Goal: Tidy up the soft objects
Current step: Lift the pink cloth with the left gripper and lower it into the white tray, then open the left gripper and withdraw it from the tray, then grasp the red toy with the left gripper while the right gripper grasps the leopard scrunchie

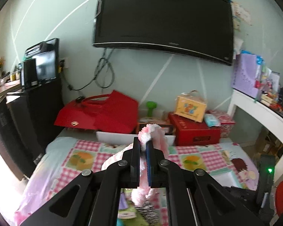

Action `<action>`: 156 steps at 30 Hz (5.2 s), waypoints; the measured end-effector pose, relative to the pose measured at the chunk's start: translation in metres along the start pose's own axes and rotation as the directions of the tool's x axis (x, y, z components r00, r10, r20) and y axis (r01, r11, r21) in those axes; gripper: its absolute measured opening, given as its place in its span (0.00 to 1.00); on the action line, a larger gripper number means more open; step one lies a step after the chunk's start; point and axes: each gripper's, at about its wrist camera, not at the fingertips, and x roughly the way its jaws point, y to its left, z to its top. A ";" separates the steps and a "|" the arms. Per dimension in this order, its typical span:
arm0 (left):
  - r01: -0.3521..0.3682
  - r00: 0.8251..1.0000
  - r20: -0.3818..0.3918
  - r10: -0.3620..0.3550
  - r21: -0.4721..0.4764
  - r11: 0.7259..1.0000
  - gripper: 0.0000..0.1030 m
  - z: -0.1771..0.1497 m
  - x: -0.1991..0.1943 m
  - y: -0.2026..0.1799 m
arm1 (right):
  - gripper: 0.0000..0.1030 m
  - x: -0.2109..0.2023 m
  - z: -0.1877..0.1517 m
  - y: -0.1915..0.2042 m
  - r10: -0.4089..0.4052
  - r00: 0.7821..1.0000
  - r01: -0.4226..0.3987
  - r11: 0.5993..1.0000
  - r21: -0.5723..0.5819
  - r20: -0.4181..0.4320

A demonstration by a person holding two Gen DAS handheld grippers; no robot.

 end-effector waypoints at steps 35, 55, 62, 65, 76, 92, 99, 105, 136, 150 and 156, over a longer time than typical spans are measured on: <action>0.210 0.914 -0.356 -0.194 0.008 0.978 0.05 -0.108 0.123 -0.142 | 0.15 -0.052 0.002 -0.184 -0.459 0.889 0.441 0.853 0.279 -0.004; 0.121 0.821 -0.564 -0.094 0.011 0.993 0.06 -0.181 0.176 -0.135 | 0.18 0.005 -0.017 -0.205 -0.455 0.869 0.494 0.826 0.270 -0.196; 0.124 0.810 -0.579 -0.088 0.023 0.992 0.10 -0.179 0.170 -0.134 | 0.31 0.004 -0.016 -0.200 -0.487 0.848 0.528 0.815 0.241 -0.209; 0.123 0.809 -0.580 -0.091 0.017 0.992 0.14 -0.178 0.167 -0.132 | 0.40 0.001 -0.013 -0.196 -0.490 0.850 0.525 0.819 0.233 -0.194; 0.114 0.841 -0.530 -0.110 -0.025 0.993 0.69 -0.159 0.150 -0.123 | 0.69 -0.018 0.001 -0.162 -0.520 0.848 0.530 0.832 0.165 -0.103; 0.145 0.830 -0.520 -0.203 -0.152 0.978 0.93 -0.150 0.143 -0.105 | 1.00 -0.010 -0.002 -0.152 -0.558 0.818 0.573 0.812 0.113 -0.135; 0.160 0.865 -0.448 -0.224 -0.177 0.971 0.93 -0.133 0.127 -0.091 | 1.00 -0.007 -0.003 -0.134 -0.501 0.856 0.515 0.849 0.119 -0.127; 0.119 0.881 -0.430 -0.198 -0.204 0.972 0.94 -0.123 0.119 -0.067 | 1.00 0.001 -0.005 -0.110 -0.449 0.885 0.462 0.880 0.107 -0.127; -0.210 0.957 -0.271 0.104 -0.400 0.892 0.94 -0.075 0.019 0.161 | 1.00 0.053 -0.026 0.012 -0.127 0.975 0.118 0.991 -0.059 -0.184; -0.267 0.903 -0.421 0.082 -0.402 0.876 0.94 -0.119 0.063 0.208 | 0.81 0.104 -0.047 0.033 -0.011 0.950 -0.016 0.996 -0.085 -0.312; -0.232 0.881 -0.472 0.027 -0.381 0.895 0.94 -0.130 0.094 0.214 | 0.63 0.125 -0.050 0.020 0.042 0.936 -0.044 0.999 0.002 -0.350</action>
